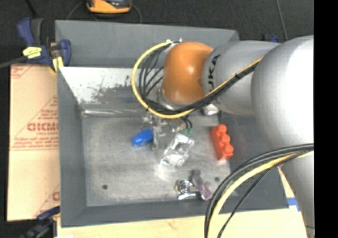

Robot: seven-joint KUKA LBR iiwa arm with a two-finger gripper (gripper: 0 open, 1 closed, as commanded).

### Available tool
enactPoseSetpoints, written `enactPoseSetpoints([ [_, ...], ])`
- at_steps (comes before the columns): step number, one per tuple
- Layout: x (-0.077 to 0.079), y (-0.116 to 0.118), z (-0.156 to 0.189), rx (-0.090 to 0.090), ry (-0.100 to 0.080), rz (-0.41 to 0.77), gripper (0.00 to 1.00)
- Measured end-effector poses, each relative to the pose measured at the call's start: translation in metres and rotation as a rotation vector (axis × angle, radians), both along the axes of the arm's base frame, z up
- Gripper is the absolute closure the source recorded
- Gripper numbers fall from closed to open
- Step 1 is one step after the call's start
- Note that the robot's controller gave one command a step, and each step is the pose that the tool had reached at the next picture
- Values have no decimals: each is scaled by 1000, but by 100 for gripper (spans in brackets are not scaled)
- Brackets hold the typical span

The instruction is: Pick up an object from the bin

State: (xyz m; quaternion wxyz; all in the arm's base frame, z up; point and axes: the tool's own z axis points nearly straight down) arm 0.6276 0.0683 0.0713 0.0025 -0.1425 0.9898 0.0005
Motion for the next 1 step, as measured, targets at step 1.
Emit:
enactPoseSetpoints([
  [1,-79,23,157,-1,-5,16,100],
])
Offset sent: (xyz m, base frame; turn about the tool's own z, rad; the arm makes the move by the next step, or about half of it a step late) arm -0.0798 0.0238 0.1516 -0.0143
